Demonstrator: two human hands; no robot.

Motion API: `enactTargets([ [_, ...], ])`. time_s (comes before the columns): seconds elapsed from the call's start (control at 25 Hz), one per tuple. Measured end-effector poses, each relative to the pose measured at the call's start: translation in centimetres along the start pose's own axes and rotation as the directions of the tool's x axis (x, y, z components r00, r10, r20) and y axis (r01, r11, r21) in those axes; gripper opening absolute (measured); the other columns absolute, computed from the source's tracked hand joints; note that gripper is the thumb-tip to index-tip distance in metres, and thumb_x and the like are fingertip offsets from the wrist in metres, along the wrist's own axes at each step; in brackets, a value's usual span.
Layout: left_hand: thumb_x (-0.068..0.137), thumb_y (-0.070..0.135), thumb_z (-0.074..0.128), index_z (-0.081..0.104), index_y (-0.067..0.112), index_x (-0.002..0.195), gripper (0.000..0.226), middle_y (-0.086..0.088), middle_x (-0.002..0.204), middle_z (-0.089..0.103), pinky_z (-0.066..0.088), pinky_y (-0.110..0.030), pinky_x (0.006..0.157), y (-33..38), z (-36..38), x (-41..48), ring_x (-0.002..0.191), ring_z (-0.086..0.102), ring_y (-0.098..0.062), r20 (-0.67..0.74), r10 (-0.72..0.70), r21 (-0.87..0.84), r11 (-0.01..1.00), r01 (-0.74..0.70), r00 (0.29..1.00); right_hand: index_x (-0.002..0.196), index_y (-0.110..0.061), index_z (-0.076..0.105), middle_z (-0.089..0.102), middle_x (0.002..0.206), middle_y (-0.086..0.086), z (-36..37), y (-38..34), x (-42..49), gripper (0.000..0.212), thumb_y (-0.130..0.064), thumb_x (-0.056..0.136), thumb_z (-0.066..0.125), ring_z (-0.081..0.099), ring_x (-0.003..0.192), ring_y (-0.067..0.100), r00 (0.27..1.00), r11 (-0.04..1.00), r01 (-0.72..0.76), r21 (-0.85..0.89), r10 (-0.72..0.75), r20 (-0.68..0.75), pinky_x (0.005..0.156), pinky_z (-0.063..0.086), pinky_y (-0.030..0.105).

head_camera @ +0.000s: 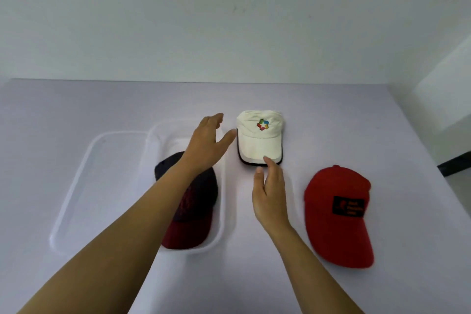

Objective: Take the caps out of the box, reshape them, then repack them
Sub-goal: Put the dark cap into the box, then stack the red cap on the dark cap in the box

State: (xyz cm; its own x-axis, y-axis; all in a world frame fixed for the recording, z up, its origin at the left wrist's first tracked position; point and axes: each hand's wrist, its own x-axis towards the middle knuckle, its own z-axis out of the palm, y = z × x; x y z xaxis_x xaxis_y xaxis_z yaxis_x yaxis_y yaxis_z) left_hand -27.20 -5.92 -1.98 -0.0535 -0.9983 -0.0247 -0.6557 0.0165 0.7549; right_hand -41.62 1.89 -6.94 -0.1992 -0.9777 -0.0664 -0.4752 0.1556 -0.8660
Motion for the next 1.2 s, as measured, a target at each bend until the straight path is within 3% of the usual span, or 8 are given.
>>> enactTargets([
  [0.2, 0.091, 0.039, 0.054, 0.037, 0.009, 0.141, 0.061, -0.01, 0.14, 0.046, 0.04, -0.039, 0.106, 4.5, 8.9, -1.1, 0.128, 0.045, -0.021, 0.141, -0.025, -0.053, 0.998, 0.033, 0.99, 0.135, -0.01, 0.041, 0.045, 0.138, 0.009, -8.0, 5.0, 1.4, 0.039, -0.022, 0.098, 0.038, 0.04, 0.129, 0.021, 0.989, 0.996, 0.021, -0.083, -0.033, -0.146, 0.101, 0.028, 0.022],
  [0.36, 0.091, 0.043, 0.053, 0.036, 0.006, 0.141, 0.064, -0.012, 0.141, 0.046, 0.037, -0.031, 0.103, 6.9, 14.9, -1.4, 0.128, 0.046, -0.024, 0.244, -0.052, -0.004, 0.999, 0.054, 0.968, 0.139, -0.011, 0.036, 0.039, 0.144, 0.008, -13.4, 9.1, 1.8, 0.045, -0.028, 0.097, 0.042, 0.034, 0.134, 0.02, 0.984, 0.985, -0.032, -0.167, 0.001, -0.177, 0.102, 0.025, 0.02],
  [0.48, 0.086, 0.05, 0.058, 0.033, 0.01, 0.143, 0.075, -0.007, 0.142, 0.046, 0.039, -0.031, 0.101, 8.0, 18.4, -1.3, 0.129, 0.046, -0.02, 0.385, -0.113, -0.089, 0.983, 0.158, 0.916, 0.144, -0.016, 0.022, 0.025, 0.15, 0.008, -16.7, 13.0, 1.5, 0.077, -0.039, 0.083, 0.065, 0.026, 0.139, 0.024, 0.986, 0.975, -0.129, -0.183, 0.107, -0.129, 0.109, 0.029, 0.034],
  [0.6, 0.074, 0.053, 0.07, 0.039, 0.016, 0.14, 0.081, 0.001, 0.134, 0.053, 0.045, -0.029, 0.098, 8.4, 20.9, -1.0, 0.12, 0.054, -0.016, 0.601, -0.2, -0.208, 0.896, 0.393, 0.774, 0.146, -0.031, 0.003, 0.014, 0.154, 0.003, -18.0, 16.4, 0.6, 0.121, -0.061, 0.055, 0.077, 0.018, 0.142, 0.023, 0.971, 0.965, -0.23, -0.122, 0.236, 0.035, 0.113, 0.029, 0.049],
  [0.68, 0.072, 0.043, 0.076, 0.05, 0.018, 0.13, 0.068, 0.0, 0.123, 0.064, 0.051, -0.03, 0.092, 8.5, 22.1, -0.9, 0.108, 0.063, -0.015, 0.701, -0.184, -0.241, 0.848, 0.471, 0.689, 0.146, -0.034, -0.007, 0.013, 0.155, -0.002, -17.8, 17.4, -0.1, 0.133, -0.065, 0.048, 0.078, 0.019, 0.142, 0.022, 0.956, 0.962, -0.25, -0.11, 0.263, 0.131, 0.113, 0.029, 0.05],
  [0.88, 0.076, 0.009, 0.074, 0.064, 0.015, 0.111, 0.037, -0.008, 0.111, 0.071, 0.055, -0.031, 0.085, 9.0, 23.7, -0.2, 0.101, 0.068, -0.023, 0.724, -0.152, -0.361, 0.748, 0.557, 0.673, 0.146, -0.035, -0.006, 0.022, 0.152, -0.003, -17.2, 18.2, -0.8, 0.129, -0.064, 0.052, 0.076, 0.025, 0.138, 0.019, 0.967, 0.971, -0.231, -0.055, 0.236, 0.096, 0.111, 0.033, 0.047],
  [1.0, 0.078, 0.008, 0.071, 0.059, 0.01, 0.121, 0.045, -0.01, 0.114, 0.07, 0.057, -0.029, 0.073, 8.6, 23.5, 0.0, 0.097, 0.069, -0.023, 0.746, -0.143, -0.419, 0.658, 0.626, 0.65, 0.145, -0.039, -0.007, 0.025, 0.151, -0.005, -17.0, 18.0, -1.3, 0.127, -0.066, 0.052, 0.075, 0.029, 0.137, 0.018, 0.972, 0.974, -0.224, -0.04, 0.227, 0.067, 0.109, 0.036, 0.047],
  [1.2, 0.086, 0.012, 0.064, 0.066, 0.014, 0.111, 0.025, -0.004, 0.099, 0.074, 0.057, -0.026, 0.069, 8.2, 21.1, -0.4, 0.088, 0.071, -0.018, 0.77, -0.064, -0.454, 0.645, 0.615, 0.635, 0.143, -0.043, -0.006, 0.026, 0.15, -0.007, -16.3, 16.1, -2.1, 0.122, -0.063, 0.055, 0.076, 0.029, 0.136, 0.018, 0.977, 0.978, -0.204, -0.035, 0.205, 0.055, 0.107, 0.038, 0.05],
])
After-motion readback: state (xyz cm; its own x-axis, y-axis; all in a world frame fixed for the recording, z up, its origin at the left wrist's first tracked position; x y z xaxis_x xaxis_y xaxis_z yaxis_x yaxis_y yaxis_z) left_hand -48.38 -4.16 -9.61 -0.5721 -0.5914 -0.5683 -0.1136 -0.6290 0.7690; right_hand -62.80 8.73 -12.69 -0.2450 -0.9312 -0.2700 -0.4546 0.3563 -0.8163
